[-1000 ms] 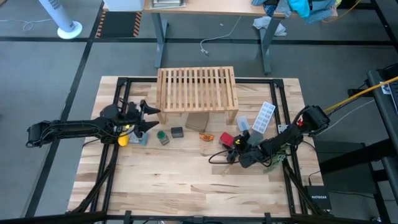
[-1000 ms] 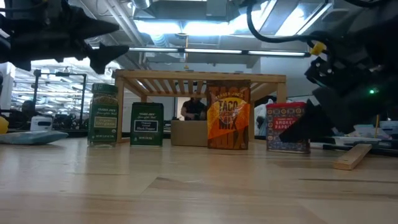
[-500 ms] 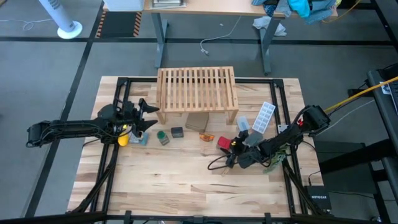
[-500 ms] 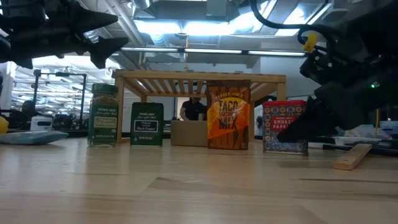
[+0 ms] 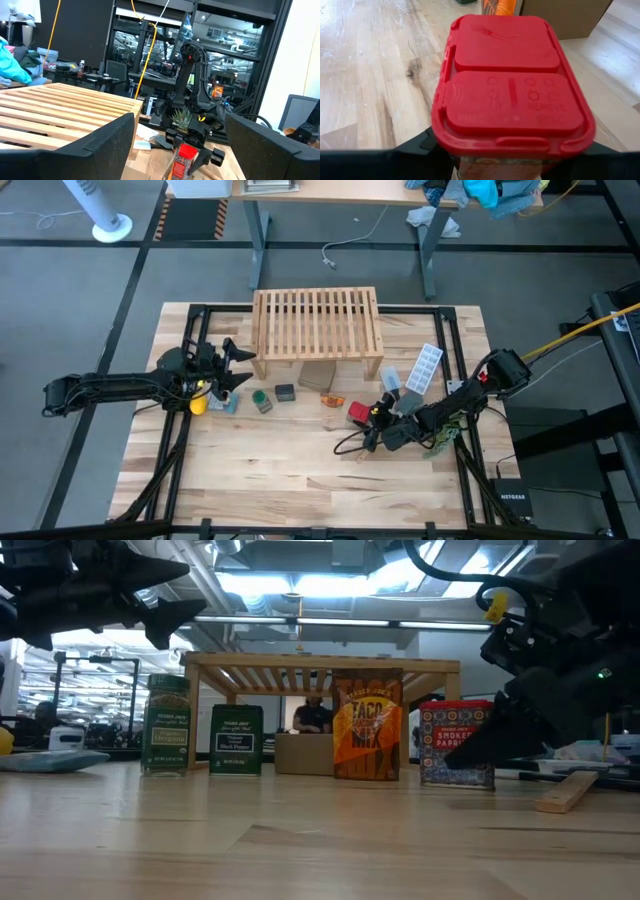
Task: Shelf spices
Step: Remove the red seasoning can from the shelf
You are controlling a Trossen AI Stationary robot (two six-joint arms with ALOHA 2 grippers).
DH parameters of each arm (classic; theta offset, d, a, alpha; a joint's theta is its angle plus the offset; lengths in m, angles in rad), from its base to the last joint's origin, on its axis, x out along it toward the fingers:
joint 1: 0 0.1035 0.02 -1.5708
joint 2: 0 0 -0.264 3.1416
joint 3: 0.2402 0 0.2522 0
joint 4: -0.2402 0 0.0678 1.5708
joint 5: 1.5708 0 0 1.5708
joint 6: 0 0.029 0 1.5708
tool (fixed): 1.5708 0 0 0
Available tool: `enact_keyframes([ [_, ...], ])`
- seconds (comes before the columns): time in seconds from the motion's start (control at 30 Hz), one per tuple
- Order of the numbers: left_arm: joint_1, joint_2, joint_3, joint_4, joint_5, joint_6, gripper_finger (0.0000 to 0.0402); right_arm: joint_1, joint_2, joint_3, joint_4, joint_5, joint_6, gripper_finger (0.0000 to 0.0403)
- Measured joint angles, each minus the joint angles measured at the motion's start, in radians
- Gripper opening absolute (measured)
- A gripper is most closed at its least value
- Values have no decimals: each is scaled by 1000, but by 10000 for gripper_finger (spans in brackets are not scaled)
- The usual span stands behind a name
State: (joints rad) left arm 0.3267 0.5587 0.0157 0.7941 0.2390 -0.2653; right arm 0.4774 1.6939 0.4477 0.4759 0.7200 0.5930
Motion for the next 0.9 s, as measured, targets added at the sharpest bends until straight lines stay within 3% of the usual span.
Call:
enact_keyframes([
  [0.6, 0, 0, 1, -1, 0, 0, 301, 0, -1, 1, 5, -58, 3, 221],
  [0.9, 0, 0, 1, -9, 0, -10, 301, 0, -1, 1, -7, -21, 1, 221],
])
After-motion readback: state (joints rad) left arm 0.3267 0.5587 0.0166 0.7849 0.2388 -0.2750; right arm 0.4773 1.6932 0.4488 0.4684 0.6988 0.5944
